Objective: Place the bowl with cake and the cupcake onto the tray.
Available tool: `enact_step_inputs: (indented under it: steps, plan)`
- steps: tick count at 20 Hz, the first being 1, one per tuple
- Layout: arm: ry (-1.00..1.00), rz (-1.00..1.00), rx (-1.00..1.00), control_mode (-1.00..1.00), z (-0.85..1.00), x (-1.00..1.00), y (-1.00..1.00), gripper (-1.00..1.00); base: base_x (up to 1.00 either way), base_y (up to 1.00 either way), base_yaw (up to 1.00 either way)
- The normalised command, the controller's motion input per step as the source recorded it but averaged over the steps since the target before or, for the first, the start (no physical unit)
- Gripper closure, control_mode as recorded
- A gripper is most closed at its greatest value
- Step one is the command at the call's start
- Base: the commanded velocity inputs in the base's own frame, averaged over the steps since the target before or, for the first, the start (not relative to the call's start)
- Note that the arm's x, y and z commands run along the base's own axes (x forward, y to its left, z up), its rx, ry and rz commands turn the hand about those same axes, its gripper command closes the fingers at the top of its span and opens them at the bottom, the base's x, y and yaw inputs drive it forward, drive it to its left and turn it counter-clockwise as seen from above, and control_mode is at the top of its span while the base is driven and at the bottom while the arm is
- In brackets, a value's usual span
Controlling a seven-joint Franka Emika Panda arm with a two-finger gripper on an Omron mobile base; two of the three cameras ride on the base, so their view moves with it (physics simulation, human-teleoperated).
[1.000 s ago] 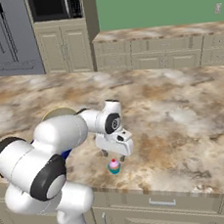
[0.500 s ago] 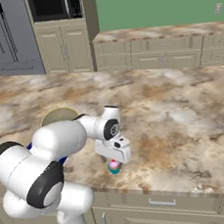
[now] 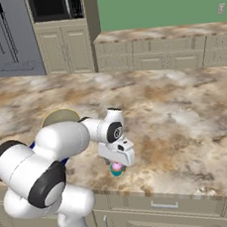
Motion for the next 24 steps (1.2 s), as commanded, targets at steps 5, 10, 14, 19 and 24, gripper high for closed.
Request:
enact_step_inputs:
  steps: [5, 10, 14, 19, 24]
  plan:
    - [0.00, 0.00, 0.00, -1.00, -0.16, 0.01, -0.04, -1.00, 0.00, 0.00, 0.00]
    - [0.01, 0.00, 0.00, -1.00, -0.26, -0.03, 0.14, -1.00, 0.00, 0.00, 0.00]
    - [0.00, 0.00, 0.00, -1.00, -0.18, -0.04, 0.17, 1.00, 0.00, 0.00, 0.00]
    - [0.00, -0.05, 0.00, -1.00, -0.05, -0.04, 0.19, 1.00, 0.00, 0.00, 0.00]
    - [-0.13, -0.06, -0.01, -1.00, 0.63, -0.30, 0.46, 1.00, 0.00, 0.00, 0.00]
